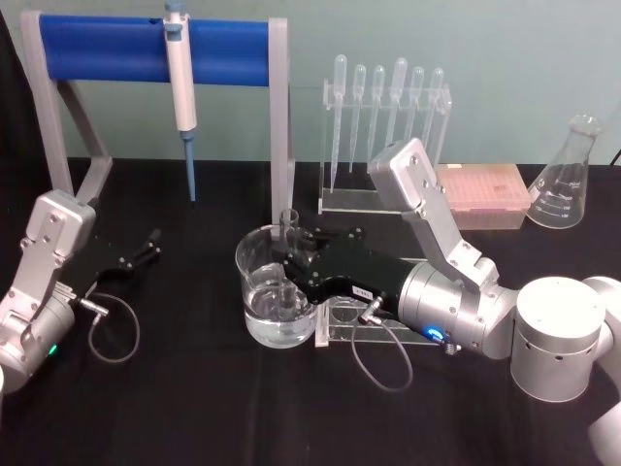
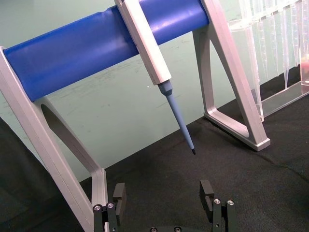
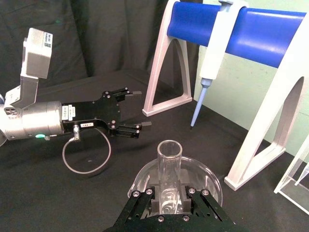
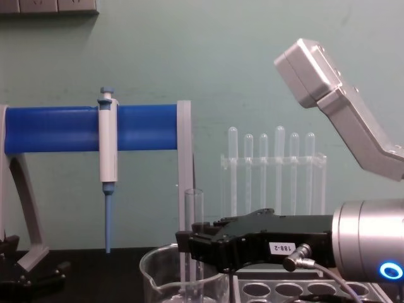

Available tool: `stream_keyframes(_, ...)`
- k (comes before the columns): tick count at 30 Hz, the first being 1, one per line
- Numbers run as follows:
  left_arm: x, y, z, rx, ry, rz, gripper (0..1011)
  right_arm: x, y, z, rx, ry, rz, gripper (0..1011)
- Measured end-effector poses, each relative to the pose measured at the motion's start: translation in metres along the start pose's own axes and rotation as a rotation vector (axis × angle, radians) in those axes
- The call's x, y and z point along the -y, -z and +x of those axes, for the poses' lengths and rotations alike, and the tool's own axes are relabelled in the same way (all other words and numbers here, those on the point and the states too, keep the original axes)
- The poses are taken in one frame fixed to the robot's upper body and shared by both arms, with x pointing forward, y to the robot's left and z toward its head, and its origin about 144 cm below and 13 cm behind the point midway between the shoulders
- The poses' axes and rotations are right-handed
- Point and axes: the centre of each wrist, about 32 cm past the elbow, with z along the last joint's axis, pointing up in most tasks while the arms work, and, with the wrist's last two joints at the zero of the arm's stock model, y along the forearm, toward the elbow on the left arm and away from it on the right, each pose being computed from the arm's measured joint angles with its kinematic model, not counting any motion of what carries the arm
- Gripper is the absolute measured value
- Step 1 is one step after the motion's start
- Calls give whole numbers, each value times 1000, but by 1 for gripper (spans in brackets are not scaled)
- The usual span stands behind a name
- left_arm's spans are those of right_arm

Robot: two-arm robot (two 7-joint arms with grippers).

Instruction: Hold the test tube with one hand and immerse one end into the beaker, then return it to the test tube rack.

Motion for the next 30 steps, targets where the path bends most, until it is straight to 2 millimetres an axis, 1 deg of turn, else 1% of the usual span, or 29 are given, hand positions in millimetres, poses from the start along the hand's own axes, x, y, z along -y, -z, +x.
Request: stream_keyframes(30,0,0,0,0,0,0,1000,0,0,0,0,0,0,239)
